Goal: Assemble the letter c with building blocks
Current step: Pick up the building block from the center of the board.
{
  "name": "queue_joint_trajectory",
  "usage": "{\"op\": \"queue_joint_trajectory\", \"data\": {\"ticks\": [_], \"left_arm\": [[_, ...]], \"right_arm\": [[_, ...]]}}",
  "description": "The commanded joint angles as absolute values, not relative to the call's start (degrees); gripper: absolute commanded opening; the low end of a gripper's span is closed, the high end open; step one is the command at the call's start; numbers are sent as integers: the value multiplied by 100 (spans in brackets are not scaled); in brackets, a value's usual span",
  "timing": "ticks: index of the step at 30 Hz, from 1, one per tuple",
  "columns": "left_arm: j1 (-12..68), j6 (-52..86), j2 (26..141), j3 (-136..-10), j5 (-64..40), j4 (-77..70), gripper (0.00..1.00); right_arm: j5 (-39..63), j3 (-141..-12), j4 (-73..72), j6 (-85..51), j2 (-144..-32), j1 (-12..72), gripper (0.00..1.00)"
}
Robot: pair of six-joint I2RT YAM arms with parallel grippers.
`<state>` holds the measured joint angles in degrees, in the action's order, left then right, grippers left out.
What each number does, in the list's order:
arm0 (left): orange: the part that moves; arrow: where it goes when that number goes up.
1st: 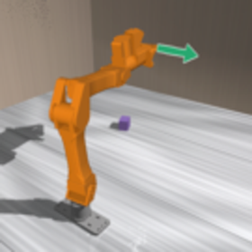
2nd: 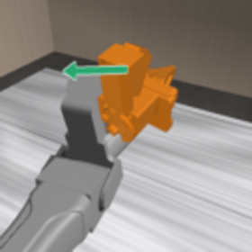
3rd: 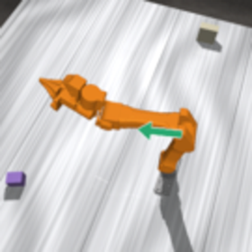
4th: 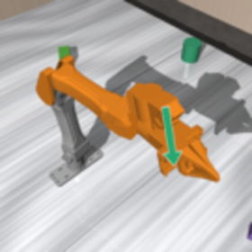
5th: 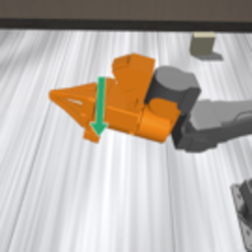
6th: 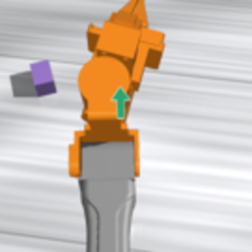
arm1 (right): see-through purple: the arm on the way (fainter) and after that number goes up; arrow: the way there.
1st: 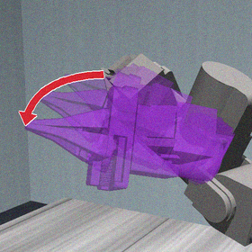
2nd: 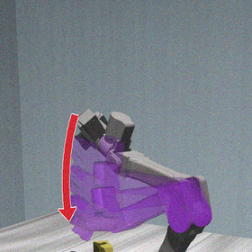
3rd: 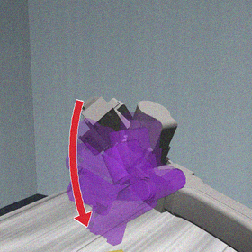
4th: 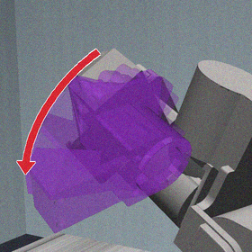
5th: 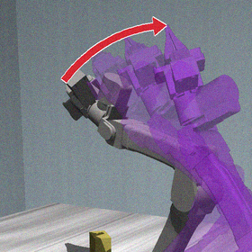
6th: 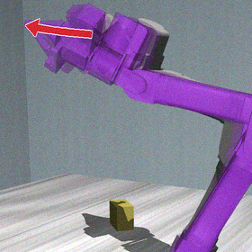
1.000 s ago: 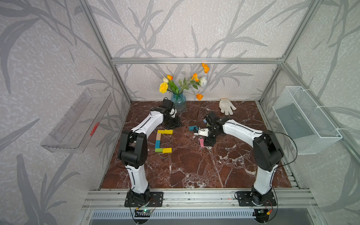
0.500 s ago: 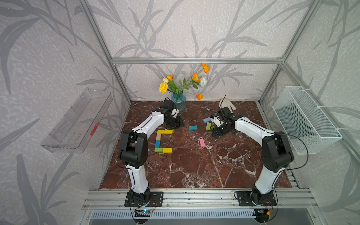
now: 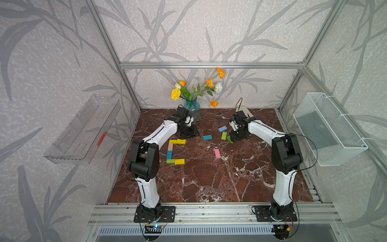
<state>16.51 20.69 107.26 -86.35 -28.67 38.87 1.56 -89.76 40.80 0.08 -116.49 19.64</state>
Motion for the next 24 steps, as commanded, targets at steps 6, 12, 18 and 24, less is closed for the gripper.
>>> {"op": "queue_joint_trajectory", "data": {"ticks": [6, 12, 18, 24], "left_arm": [[1727, 2092, 10723, -8548, -2948, 3827, 49], [1749, 2097, 10727, -8544, -2936, 3821, 49], [1749, 2118, 10731, -8543, -2927, 3829, 49], [1749, 2118, 10707, -8545, -2918, 3832, 49]], "right_arm": [[341, -9497, 4393, 244, -12133, 1975, 60], [378, -9541, 4348, 187, -12370, 1969, 57], [335, -9559, 4427, 129, -12530, 1976, 44], [281, -9249, 4354, 19, -12270, 1978, 27]]}}
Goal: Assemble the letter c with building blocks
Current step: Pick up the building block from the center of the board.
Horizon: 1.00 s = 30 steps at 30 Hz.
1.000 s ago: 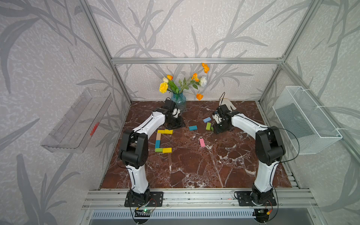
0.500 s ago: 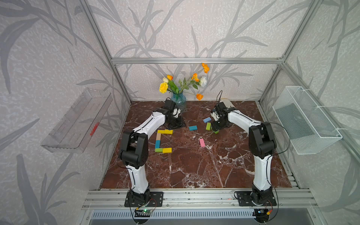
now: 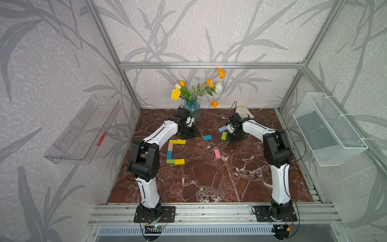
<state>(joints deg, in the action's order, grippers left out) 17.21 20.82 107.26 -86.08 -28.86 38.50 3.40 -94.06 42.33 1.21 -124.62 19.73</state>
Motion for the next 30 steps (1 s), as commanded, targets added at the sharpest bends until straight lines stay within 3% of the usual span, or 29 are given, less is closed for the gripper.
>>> {"op": "queue_joint_trajectory", "data": {"ticks": [1, 15, 18, 30], "left_arm": [[1749, 2110, 10703, -8544, -2904, 3829, 49], [1763, 2125, 10769, -8496, -2917, 3709, 49], [1782, 2142, 10739, -8461, -2972, 3612, 49], [1861, 2276, 10640, -8334, -3129, 3348, 49]], "right_arm": [[281, -9187, 4347, -34, -12176, 1981, 25], [200, -7830, 4839, -1603, -10423, 2279, 23], [-428, -7857, 5393, -1584, -10170, 2569, 23], [-35, -6856, 5131, -2575, -9099, 3139, 24]]}}
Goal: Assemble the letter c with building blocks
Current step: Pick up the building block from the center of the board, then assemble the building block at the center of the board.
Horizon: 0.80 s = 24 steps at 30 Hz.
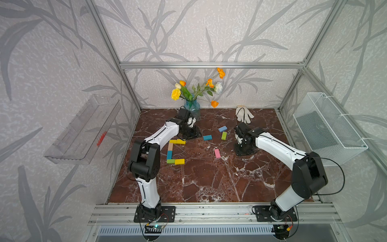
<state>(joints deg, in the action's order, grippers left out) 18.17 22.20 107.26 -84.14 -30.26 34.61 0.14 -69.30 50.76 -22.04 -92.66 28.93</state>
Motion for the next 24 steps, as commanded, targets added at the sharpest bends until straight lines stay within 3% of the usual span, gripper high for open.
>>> {"op": "queue_joint_trajectory", "data": {"ticks": [1, 13, 24], "left_arm": [[1871, 2265, 10627, -8328, -3122, 3340, 49], [2028, 2206, 10545, -8263, -3039, 3296, 49], [2048, 2233, 10628, -8297, -3101, 3309, 49]], "right_arm": [[-82, -6860, 5171, -2628, -9067, 3245, 24], [251, -6656, 5047, -3610, -9282, 4007, 26], [329, -7097, 4980, -3864, -10258, 4553, 28]]}}
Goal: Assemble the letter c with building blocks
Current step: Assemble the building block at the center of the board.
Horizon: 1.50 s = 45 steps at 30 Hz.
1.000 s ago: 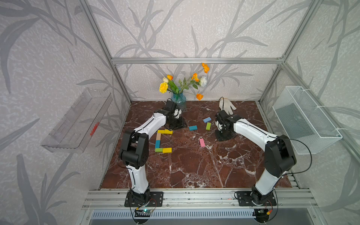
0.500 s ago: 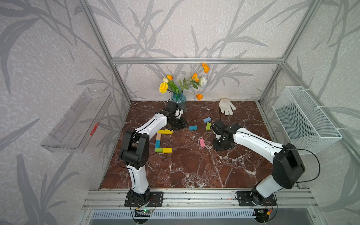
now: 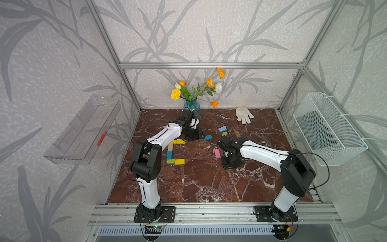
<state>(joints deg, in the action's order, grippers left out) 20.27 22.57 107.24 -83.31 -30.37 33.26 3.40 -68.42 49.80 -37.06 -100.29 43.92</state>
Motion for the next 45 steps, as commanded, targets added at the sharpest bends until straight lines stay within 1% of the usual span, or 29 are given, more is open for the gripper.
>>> {"op": "queue_joint_trajectory", "data": {"ticks": [1, 5, 18, 29, 39, 43, 45], "left_arm": [[2048, 2228, 10628, -8299, -3103, 3311, 49], [2048, 2206, 10628, -8306, -3059, 3347, 49], [2039, 2195, 10692, -8339, -3050, 3365, 49], [2039, 2187, 10711, -8340, -3032, 3392, 49], [2039, 2180, 10722, -8359, -2988, 3411, 49], [2039, 2180, 10726, -8367, -2983, 3411, 49], [2039, 2179, 10722, -8362, -2979, 3412, 49]], "right_arm": [[296, -7183, 5021, -3869, -10361, 4597, 28], [150, -7460, 5018, -3876, -10653, 4697, 28], [96, -7532, 4784, -3819, -11008, 4643, 30], [306, -7514, 4633, -3700, -11078, 4395, 31], [431, -7662, 4665, -3470, -11282, 4386, 32], [439, -7673, 4669, -3462, -11299, 4386, 34], [427, -7679, 4676, -3471, -11296, 4386, 39]]}}
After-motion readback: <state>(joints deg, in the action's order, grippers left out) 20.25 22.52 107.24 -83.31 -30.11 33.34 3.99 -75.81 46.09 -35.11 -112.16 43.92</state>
